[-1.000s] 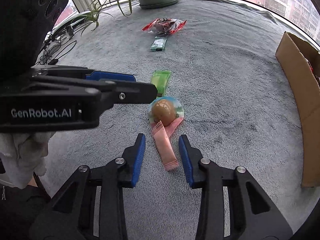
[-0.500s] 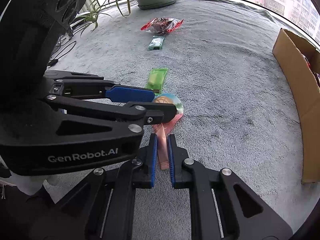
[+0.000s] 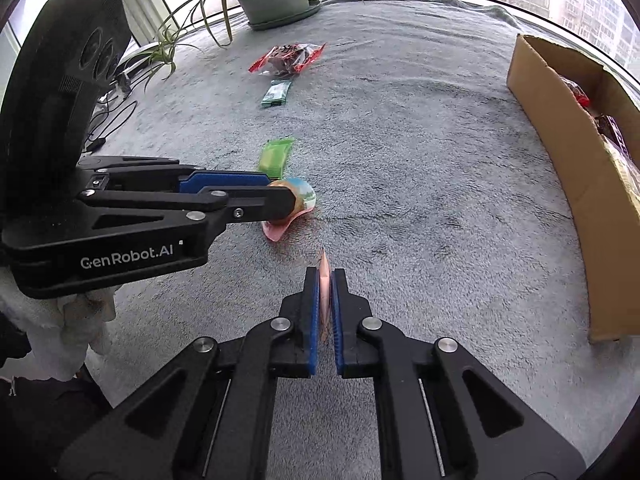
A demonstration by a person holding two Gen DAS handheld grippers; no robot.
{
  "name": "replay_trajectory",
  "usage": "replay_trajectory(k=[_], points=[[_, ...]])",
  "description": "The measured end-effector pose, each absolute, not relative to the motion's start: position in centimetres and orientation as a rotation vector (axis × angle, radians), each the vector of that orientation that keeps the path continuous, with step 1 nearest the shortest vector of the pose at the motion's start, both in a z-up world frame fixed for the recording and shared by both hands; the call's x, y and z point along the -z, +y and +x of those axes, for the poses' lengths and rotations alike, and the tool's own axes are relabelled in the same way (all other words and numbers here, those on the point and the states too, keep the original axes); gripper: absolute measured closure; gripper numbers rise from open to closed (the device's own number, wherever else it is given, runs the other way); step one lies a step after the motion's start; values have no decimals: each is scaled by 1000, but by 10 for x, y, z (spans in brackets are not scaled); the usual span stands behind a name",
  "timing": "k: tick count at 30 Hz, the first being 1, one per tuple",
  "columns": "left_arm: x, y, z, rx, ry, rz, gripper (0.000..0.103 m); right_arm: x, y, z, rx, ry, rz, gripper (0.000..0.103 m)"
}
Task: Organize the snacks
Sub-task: 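Carry the egg candy and pink strip over the box with both grippers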
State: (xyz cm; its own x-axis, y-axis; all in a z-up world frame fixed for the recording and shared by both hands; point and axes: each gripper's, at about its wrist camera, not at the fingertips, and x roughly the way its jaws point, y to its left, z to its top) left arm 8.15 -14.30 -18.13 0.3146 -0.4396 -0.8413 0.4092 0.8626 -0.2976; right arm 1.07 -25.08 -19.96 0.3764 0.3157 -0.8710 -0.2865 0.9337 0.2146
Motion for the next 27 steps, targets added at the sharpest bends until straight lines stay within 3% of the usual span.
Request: replay_trajectory(k=[13, 27], points=[[182, -157, 74, 545, 1066, 52, 80, 190, -258, 9, -361, 1090, 33, 97], [149, -152, 80, 547, 1014, -52, 80, 151, -299, 14, -294, 999, 75, 97]])
